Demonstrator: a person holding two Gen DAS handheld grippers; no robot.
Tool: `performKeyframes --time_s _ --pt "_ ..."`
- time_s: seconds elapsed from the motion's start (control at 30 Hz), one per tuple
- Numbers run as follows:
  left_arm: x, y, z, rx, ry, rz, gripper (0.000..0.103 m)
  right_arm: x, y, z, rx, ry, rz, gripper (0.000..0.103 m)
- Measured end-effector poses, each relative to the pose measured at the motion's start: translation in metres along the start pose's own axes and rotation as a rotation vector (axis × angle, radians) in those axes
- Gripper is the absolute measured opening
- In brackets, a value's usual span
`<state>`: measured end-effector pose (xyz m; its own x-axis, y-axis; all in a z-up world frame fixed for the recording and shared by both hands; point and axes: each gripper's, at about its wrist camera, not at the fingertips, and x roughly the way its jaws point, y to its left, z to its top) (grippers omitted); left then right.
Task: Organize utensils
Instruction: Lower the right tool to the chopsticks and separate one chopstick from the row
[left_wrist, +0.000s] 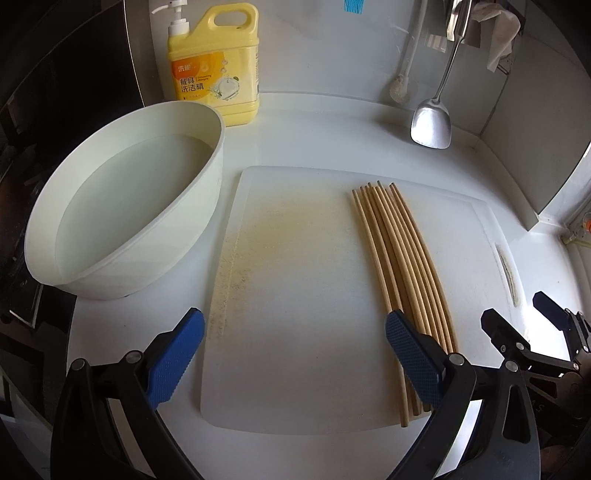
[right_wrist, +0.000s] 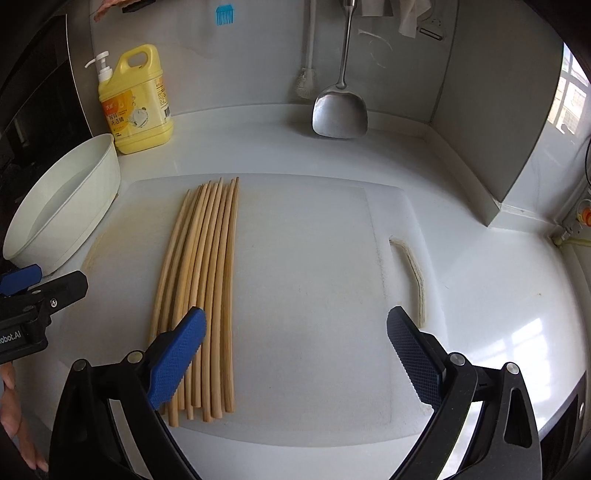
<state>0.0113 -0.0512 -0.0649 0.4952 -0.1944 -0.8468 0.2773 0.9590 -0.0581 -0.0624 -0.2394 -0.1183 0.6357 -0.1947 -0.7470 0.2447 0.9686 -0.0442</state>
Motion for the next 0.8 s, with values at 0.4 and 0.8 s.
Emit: performKeyframes --time_s 0.4,0.8 --pt "0.024 -0.013 -0.008 -0.034 -0.063 0.025 0.097 0.038 0.005 0.008 -0.101 -0.047 0.032 0.094" --pt "0.029 -0.012 -0.015 -0.044 -0.073 0.012 0.097 0.046 0.011 0.005 -0.114 -0.052 -0.008 0.094"
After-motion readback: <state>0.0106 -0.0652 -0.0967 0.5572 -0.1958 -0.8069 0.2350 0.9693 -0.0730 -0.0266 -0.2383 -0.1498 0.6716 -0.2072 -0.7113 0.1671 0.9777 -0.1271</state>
